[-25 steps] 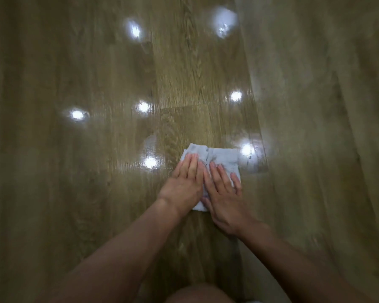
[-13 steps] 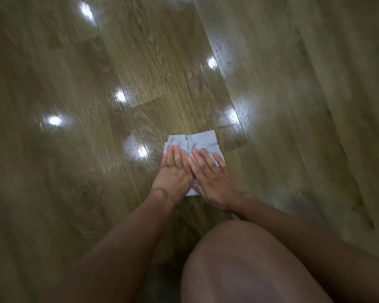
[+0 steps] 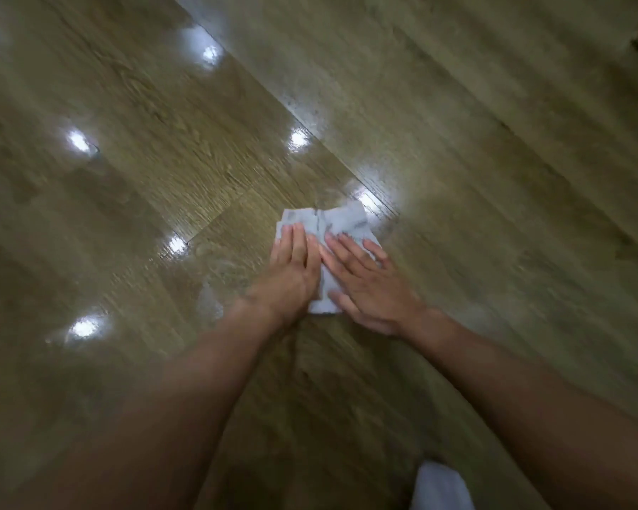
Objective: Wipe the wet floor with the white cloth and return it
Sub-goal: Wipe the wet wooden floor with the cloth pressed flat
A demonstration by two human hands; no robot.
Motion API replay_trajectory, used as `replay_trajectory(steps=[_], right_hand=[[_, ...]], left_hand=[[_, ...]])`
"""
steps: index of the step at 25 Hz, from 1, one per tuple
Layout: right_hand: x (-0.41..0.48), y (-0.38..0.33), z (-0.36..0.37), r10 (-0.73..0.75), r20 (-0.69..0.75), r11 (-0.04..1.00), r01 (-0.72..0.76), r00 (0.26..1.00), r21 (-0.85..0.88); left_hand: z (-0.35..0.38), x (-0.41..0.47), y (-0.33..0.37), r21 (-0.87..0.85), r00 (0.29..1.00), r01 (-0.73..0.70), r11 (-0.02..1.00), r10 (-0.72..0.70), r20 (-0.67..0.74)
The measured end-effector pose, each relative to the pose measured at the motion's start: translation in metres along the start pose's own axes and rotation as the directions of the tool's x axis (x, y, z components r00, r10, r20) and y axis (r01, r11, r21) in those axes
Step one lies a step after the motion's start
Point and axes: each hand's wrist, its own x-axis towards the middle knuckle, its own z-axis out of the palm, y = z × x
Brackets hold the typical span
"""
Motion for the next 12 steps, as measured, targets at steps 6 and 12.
replay_trajectory(steps=[6,12], right_hand=[[0.070,0.048,-0.022,0.159,-0.005,0.984,-0.158,0.987,0.083],[-0.049,-0.029,-0.002,0.355,-0.021,0.927,-0.349,0.935,0.138]], left_hand=[[-0.044,0.075,-0.033,-0.219,0.999,0.036,0.975,-0.038,-0.005],[-0.020,0.000,0.020,0.045,0.981,-0.192,0.980,0.191,0.020]])
